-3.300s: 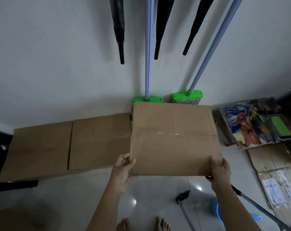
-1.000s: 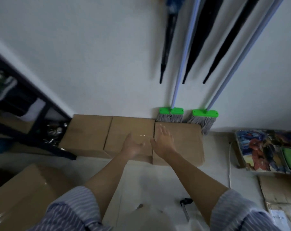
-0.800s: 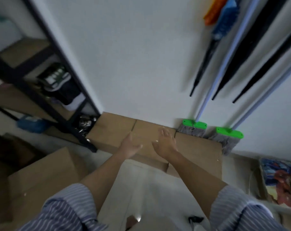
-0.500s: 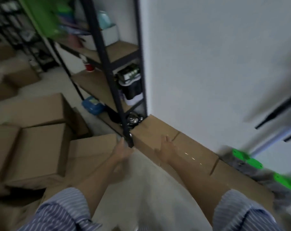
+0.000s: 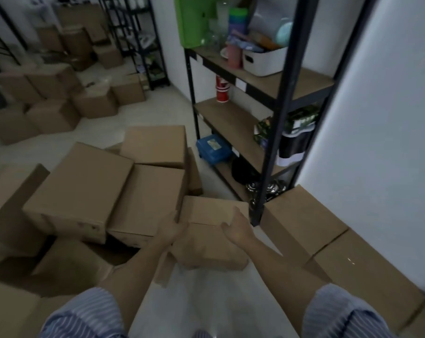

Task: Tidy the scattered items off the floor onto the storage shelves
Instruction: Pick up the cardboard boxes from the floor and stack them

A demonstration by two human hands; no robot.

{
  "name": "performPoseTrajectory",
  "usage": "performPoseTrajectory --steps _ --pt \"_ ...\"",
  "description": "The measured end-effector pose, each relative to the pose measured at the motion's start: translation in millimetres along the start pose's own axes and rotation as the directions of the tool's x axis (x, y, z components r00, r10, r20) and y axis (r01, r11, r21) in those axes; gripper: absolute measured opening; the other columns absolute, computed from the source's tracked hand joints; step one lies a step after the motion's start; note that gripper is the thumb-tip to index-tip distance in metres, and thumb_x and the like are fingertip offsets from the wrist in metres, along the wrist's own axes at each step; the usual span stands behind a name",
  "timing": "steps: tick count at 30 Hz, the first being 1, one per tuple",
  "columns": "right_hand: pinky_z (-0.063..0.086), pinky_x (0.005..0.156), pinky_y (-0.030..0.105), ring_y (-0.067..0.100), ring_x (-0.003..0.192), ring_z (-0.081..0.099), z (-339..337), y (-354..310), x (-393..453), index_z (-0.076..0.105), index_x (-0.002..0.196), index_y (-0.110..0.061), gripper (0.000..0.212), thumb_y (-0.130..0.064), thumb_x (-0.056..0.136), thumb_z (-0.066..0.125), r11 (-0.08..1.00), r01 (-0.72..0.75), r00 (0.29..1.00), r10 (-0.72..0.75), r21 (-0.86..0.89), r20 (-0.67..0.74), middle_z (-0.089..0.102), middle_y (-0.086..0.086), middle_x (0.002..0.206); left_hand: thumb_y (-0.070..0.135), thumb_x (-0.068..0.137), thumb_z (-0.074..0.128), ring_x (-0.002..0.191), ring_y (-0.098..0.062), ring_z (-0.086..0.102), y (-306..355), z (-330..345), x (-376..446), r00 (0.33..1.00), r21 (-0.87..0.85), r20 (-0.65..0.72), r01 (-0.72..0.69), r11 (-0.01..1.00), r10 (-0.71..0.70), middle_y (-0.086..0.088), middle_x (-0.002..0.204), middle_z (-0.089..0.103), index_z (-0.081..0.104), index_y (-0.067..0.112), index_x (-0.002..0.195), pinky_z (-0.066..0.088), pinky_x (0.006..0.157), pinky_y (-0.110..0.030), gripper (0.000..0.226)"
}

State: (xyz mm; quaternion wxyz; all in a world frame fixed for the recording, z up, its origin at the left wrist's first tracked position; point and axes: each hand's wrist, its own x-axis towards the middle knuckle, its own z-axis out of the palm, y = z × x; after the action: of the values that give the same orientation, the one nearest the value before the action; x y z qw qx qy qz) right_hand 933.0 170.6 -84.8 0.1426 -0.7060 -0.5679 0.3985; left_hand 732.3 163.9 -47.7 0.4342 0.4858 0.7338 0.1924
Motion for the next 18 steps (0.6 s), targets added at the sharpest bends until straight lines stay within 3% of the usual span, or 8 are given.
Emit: performPoseTrajectory --steps 3,9,11,12,14,17,18 --pt "0.039 0.107 0.042 0.031 0.131 0.045 26 -17 12 0.008 0.156 -0.011 0.081 -0.029 0.094 0.057 0.995 -0.042 0.999 0.04 0.092 0.019 0.041 0.012 0.149 0.017 0.095 0.061 0.127 -0.033 0.05 -12 -11 8 1.0 -0.062 -0.006 0.011 0.998 -0.011 -0.021 0.139 0.049 0.044 -0.006 0.139 0.041 0.092 -0.026 0.052" --pt "0.039 0.106 0.036 0.03 0.131 0.045 66 -12 35 0.009 0.155 -0.01 0.078 -0.025 0.095 0.056 0.985 -0.132 0.991 0.129 0.114 0.031 0.041 0.013 0.148 0.02 0.094 0.064 0.116 -0.025 0.055 -49 -9 42 0.993 -0.132 0.035 0.117 0.984 -0.113 -0.004 0.117 0.051 0.05 -0.002 0.134 0.046 0.1 -0.036 0.047" --pt "0.036 0.107 0.035 0.03 0.134 0.041 74 -1 47 0.008 0.156 -0.01 0.078 -0.025 0.095 0.056 0.976 -0.178 0.984 0.175 0.123 0.04 0.037 0.012 0.151 0.023 0.091 0.066 0.106 -0.021 0.058 -66 2 57 0.987 -0.155 0.077 0.153 0.976 -0.142 0.0 0.113 0.058 0.06 0.001 0.117 0.05 0.093 -0.03 0.035" --pt "0.035 0.108 0.034 0.029 0.135 0.04 77 5 53 0.007 0.156 -0.01 0.078 -0.025 0.096 0.056 0.97 -0.203 0.979 0.199 0.13 0.048 0.034 0.012 0.153 0.021 0.088 0.068 0.101 -0.022 0.061 -72 8 66 0.98 -0.195 0.103 0.188 0.963 -0.17 -0.006 0.114 0.064 0.063 -0.002 0.113 0.054 0.084 -0.026 0.034" --pt "0.035 0.105 0.033 0.03 0.135 0.039 83 18 68 0.007 0.156 -0.008 0.077 -0.024 0.097 0.055 0.959 -0.25 0.968 0.244 0.134 0.059 0.033 0.013 0.153 0.009 0.09 0.065 0.09 -0.021 0.061 -90 22 83 0.96 -0.275 0.13 0.275 0.921 -0.248 -0.015 0.116 0.065 0.06 -0.007 0.117 0.052 0.064 -0.015 0.032" --pt "0.041 0.098 0.035 0.033 0.132 0.043 96 35 91 0.012 0.154 -0.008 0.076 -0.022 0.095 0.057 0.933 -0.327 0.945 0.322 0.15 0.054 0.037 0.015 0.15 0.012 0.09 0.065 0.092 -0.015 0.057 -103 47 96 0.927 -0.357 0.112 0.373 0.856 -0.357 -0.001 0.108 0.06 0.052 0.007 0.126 0.05 0.072 -0.02 0.039" --pt "0.043 0.096 0.036 0.034 0.13 0.045 101 41 98 0.014 0.154 -0.007 0.076 -0.021 0.094 0.058 0.922 -0.356 0.935 0.352 0.15 0.052 0.04 0.017 0.148 0.011 0.09 0.065 0.088 -0.015 0.055 -109 58 102 0.922 -0.388 0.085 0.381 0.839 -0.379 0.0 0.102 0.059 0.052 0.008 0.125 0.048 0.067 -0.017 0.038"
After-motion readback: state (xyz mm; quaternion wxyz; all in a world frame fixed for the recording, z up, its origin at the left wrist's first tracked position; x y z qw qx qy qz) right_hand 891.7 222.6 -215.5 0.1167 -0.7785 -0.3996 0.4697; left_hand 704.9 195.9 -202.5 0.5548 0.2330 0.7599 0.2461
